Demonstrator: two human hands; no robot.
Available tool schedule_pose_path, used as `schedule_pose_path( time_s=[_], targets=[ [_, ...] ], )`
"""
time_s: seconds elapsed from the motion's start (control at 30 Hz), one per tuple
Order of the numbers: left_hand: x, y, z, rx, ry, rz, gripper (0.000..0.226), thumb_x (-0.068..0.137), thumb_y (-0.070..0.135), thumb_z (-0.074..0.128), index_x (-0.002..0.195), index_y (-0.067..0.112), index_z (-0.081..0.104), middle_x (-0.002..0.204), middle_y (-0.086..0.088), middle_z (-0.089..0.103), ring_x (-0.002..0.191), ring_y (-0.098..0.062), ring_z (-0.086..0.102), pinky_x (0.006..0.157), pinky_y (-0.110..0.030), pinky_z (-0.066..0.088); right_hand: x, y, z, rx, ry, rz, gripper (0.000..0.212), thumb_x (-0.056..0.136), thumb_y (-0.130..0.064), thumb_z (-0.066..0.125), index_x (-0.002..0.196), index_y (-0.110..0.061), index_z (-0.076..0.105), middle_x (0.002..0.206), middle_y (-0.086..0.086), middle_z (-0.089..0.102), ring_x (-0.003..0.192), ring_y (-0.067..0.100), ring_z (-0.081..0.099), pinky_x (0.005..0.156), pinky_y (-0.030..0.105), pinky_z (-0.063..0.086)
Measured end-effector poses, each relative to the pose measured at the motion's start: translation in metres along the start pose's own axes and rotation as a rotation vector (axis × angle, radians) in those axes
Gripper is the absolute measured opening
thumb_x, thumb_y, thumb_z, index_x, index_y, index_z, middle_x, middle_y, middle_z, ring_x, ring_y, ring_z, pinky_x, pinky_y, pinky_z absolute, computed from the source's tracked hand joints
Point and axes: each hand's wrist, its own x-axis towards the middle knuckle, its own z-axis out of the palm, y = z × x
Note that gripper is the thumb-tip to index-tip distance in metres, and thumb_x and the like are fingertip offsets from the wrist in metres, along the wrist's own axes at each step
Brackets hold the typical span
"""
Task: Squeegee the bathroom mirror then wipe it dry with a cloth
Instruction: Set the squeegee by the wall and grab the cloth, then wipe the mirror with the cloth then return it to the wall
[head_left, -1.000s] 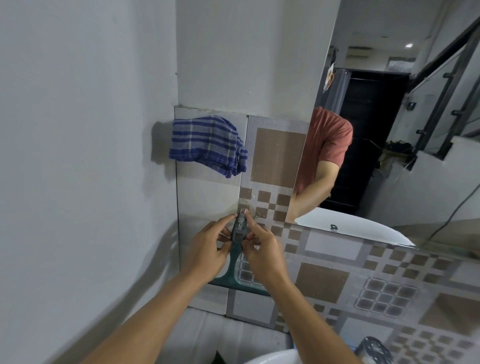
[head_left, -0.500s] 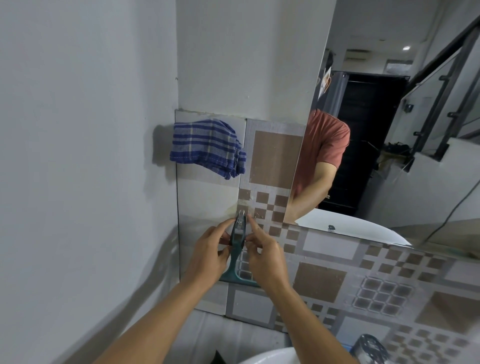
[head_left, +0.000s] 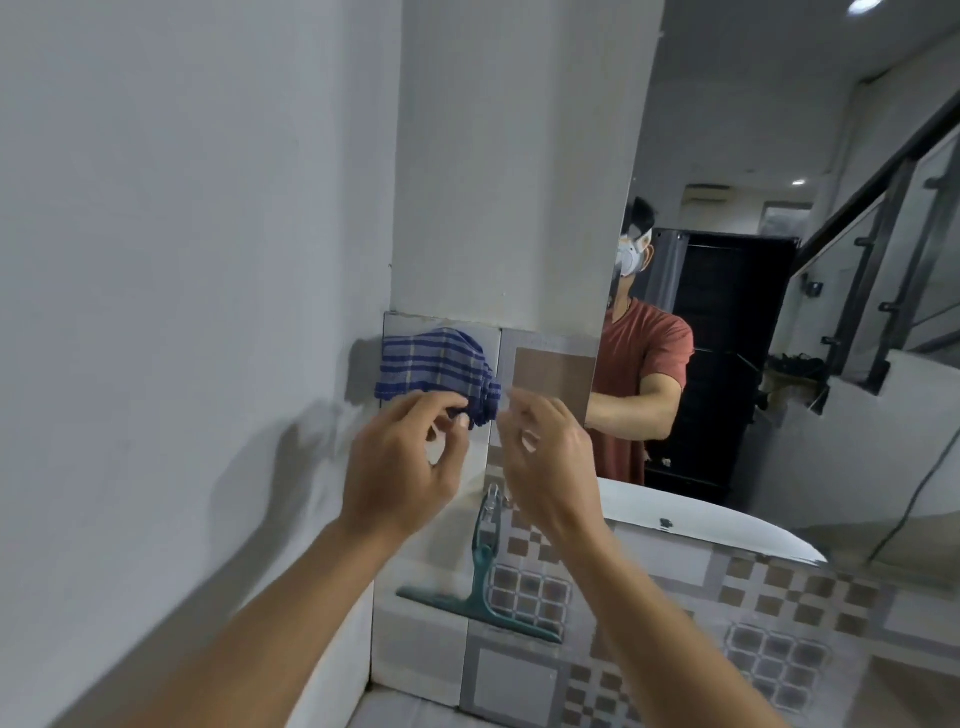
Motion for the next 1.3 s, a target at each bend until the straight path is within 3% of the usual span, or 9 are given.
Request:
schedule_pose_path(
  time_s=[0.13,0.27,0.4,0.67,0.8,0.93,1.1,1.17,1.3],
  targets=[
    [0.050,-0.011,-0.010,0.211,0.011,-0.050,0.023,0.093,0.018,0.059,0.116,0.016,0.065,0.108,-0.001,0.066,0.101,-0.023,0.055,0.071,-0.034,0.053,0.038,-0.024,-0.003,-0.131,-0.088,-0.056,0.042,0.103,-0.036,0.050,0.143,-0.020,0.052,0.137,-0.001,0.056,0.122,0.015,0.055,0.091,0.020,0.036],
    [0.076,-0.020,-0.007,0.374,-0.145,-0.126,0.031,0.097,0.022,0.053,0.126,0.020,0.063,0.125,-0.002,0.061,0.114,-0.027,0.052,0.084,-0.039,0.051,0.067,-0.029,0.003,-0.213,-0.231,-0.048,0.042,0.103,-0.035,0.048,0.141,-0.020,0.053,0.134,0.002,0.060,0.121,0.022,0.056,0.095,0.031,0.043],
    [0.086,-0.030,-0.004,0.418,-0.285,-0.158,0.033,0.098,0.029,0.048,0.128,0.026,0.062,0.126,0.002,0.064,0.109,-0.028,0.054,0.091,-0.040,0.048,0.083,-0.028,0.011,-0.309,-0.305,-0.086,0.020,0.098,-0.027,0.050,0.106,-0.019,0.067,0.102,0.007,0.066,0.084,0.025,0.061,0.067,0.033,0.044],
    [0.086,-0.028,-0.005,0.433,-0.279,-0.123,0.034,0.085,0.011,0.055,0.112,0.028,0.067,0.103,0.005,0.072,0.090,-0.023,0.058,0.078,-0.036,0.049,0.084,-0.027,0.016,-0.271,-0.239,-0.088,0.020,0.096,-0.020,0.053,0.106,-0.013,0.068,0.102,0.004,0.061,0.081,0.020,0.058,0.068,0.030,0.050],
    [0.084,-0.022,-0.006,0.392,-0.176,-0.077,0.032,0.085,0.007,0.060,0.109,0.024,0.072,0.100,0.005,0.074,0.088,-0.025,0.058,0.075,-0.035,0.048,0.079,-0.032,0.012,-0.175,-0.199,-0.077,0.017,0.091,-0.019,0.056,0.102,-0.013,0.068,0.104,0.000,0.058,0.081,0.016,0.058,0.069,0.029,0.053],
    [0.081,-0.015,-0.011,0.389,-0.050,0.014,0.025,0.084,0.008,0.069,0.108,0.016,0.073,0.098,0.001,0.076,0.088,-0.027,0.062,0.072,-0.037,0.051,0.077,-0.032,0.006,-0.042,-0.196,-0.042,0.016,0.094,-0.032,0.059,0.102,-0.020,0.064,0.105,-0.006,0.063,0.091,0.008,0.056,0.067,0.014,0.040],
    [0.085,0.000,-0.018,0.322,0.070,0.095,0.023,0.087,0.016,0.059,0.106,0.016,0.073,0.095,0.002,0.075,0.090,-0.026,0.062,0.073,-0.036,0.050,0.078,-0.037,-0.008,0.397,-0.310,0.213,0.030,0.100,-0.047,0.046,0.108,-0.020,0.055,0.108,0.004,0.066,0.101,0.020,0.063,0.091,0.040,0.053],
    [0.087,0.006,-0.019,0.281,0.062,0.114,0.022,0.089,0.017,0.059,0.107,0.015,0.073,0.096,0.002,0.074,0.095,-0.026,0.060,0.074,-0.035,0.051,0.079,-0.038,-0.014,0.509,-0.317,0.298,0.033,0.099,-0.043,0.052,0.121,-0.019,0.049,0.114,0.010,0.066,0.105,0.022,0.066,0.096,0.047,0.054],
    [0.090,0.014,-0.018,0.162,-0.063,0.060,0.022,0.089,0.008,0.064,0.108,0.017,0.069,0.104,0.003,0.070,0.104,-0.022,0.055,0.080,-0.030,0.049,0.078,-0.038,-0.036,0.734,-0.294,0.399,0.024,0.097,-0.016,0.064,0.120,-0.008,0.061,0.107,0.014,0.073,0.096,0.024,0.072,0.078,0.035,0.058]
  ],
)
